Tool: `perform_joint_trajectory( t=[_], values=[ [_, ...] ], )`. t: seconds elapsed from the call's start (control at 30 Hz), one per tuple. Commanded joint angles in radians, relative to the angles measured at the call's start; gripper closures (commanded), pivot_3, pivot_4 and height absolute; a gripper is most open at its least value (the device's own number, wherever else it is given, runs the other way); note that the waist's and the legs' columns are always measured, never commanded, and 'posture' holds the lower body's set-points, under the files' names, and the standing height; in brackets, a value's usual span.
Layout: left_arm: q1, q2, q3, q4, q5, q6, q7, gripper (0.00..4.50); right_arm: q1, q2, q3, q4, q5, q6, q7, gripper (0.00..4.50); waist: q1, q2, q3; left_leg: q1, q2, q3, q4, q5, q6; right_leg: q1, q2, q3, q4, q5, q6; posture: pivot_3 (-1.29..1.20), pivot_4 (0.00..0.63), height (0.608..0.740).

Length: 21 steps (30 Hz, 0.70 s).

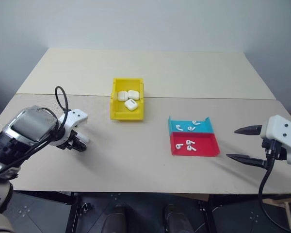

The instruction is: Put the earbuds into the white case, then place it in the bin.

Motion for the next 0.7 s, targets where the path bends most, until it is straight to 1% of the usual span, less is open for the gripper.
perform_joint_trajectory(
  t=[0.03,0.1,0.2,0.23,0.3,0.37,0.4,0.43,0.53,0.63,0.7],
  values=[
    [0.006,0.060,0.174,-0.144,-0.031,-0.065,-0.035,1.72,-0.025,-0.013,-0.048,-0.017,0.012,0.007,-0.010,0.00,0.001,0.000,0.000,-0.001,0.000,0.000,0.000,0.000,0.000,0.000,0.000,0.000,0.000,0.000,0.000,0.00,0.150,0.740],
    [0.007,0.050,0.287,-0.200,-0.097,-0.036,-0.067,1.72,-0.037,-0.010,-0.055,-0.014,0.016,0.000,-0.009,0.00,0.001,0.000,0.000,-0.001,0.000,0.000,0.001,0.000,0.000,0.000,0.000,0.000,0.000,0.000,0.000,0.00,0.150,0.740],
    [0.059,-0.037,0.516,-0.301,-0.206,-0.046,-0.077,1.72,-0.074,0.000,-0.058,-0.014,0.031,-0.014,-0.014,0.00,0.003,0.000,0.000,-0.001,0.000,0.000,0.001,0.000,0.000,0.000,0.000,0.000,0.000,0.000,0.000,0.00,0.150,0.740],
    [0.097,-0.112,0.602,-0.344,-0.225,-0.080,-0.041,1.72,-0.090,0.002,-0.052,-0.015,0.030,-0.017,-0.020,0.00,0.003,0.000,0.000,0.000,0.000,0.000,0.000,0.000,0.000,0.000,0.000,-0.001,0.000,0.000,0.000,0.00,0.150,0.740],
    [0.157,-0.263,0.695,-0.412,-0.221,-0.110,0.066,1.72,-0.113,-0.010,-0.040,-0.022,0.033,-0.001,-0.023,0.00,0.003,0.002,-0.001,0.001,0.000,0.000,0.001,0.000,0.000,0.002,-0.001,-0.001,0.000,0.000,0.001,0.00,0.150,0.740],
    [0.228,-0.390,0.698,-0.467,-0.166,-0.182,0.183,1.72,-0.125,-0.060,-0.020,-0.030,0.031,0.059,-0.012,0.00,0.003,0.003,-0.002,0.001,0.000,-0.001,0.002,0.000,0.000,0.002,-0.001,-0.001,0.001,0.000,0.001,0.00,0.150,0.740],
    [0.276,-0.446,0.703,-0.496,-0.150,-0.264,0.205,1.72,-0.131,-0.088,-0.009,-0.033,0.032,0.083,0.001,0.00,0.002,0.003,-0.002,0.001,0.000,-0.001,0.002,0.000,0.000,0.002,-0.001,0.000,0.001,0.001,0.001,0.00,0.150,0.740],
    [0.337,-0.510,0.704,-0.523,-0.129,-0.405,0.207,1.72,-0.141,-0.119,0.002,-0.036,0.042,0.111,0.016,0.00,0.001,0.003,-0.002,0.001,0.000,0.000,0.002,0.000,0.000,0.002,-0.001,0.000,0.000,0.001,0.001,0.00,0.150,0.740],
    [0.468,-0.621,0.662,-0.520,-0.082,-0.699,0.164,1.72,-0.185,-0.197,0.050,-0.037,0.071,0.142,0.074,0.00,-0.006,0.003,-0.002,0.001,0.000,0.001,0.002,0.000,0.000,0.001,-0.001,0.001,0.000,0.001,0.000,0.00,0.150,0.740],
    [0.563,-0.680,0.623,-0.452,-0.063,-0.928,0.071,1.72,-0.280,-0.245,0.173,-0.036,0.062,0.167,0.088,0.00,-0.001,0.004,-0.003,0.002,0.000,0.001,0.002,0.000,0.000,0.002,-0.001,0.001,0.000,0.002,0.000,0.00,0.150,0.740],
    [0.621,-0.805,0.630,-0.358,-0.065,-1.187,0.027,1.72,-0.377,-0.248,0.298,-0.046,0.032,0.206,0.076,0.00,-0.002,0.008,-0.005,0.004,0.000,0.002,0.002,0.000,0.000,0.004,-0.001,0.001,-0.001,0.002,0.000,0.00,0.150,0.740]
  ],
)
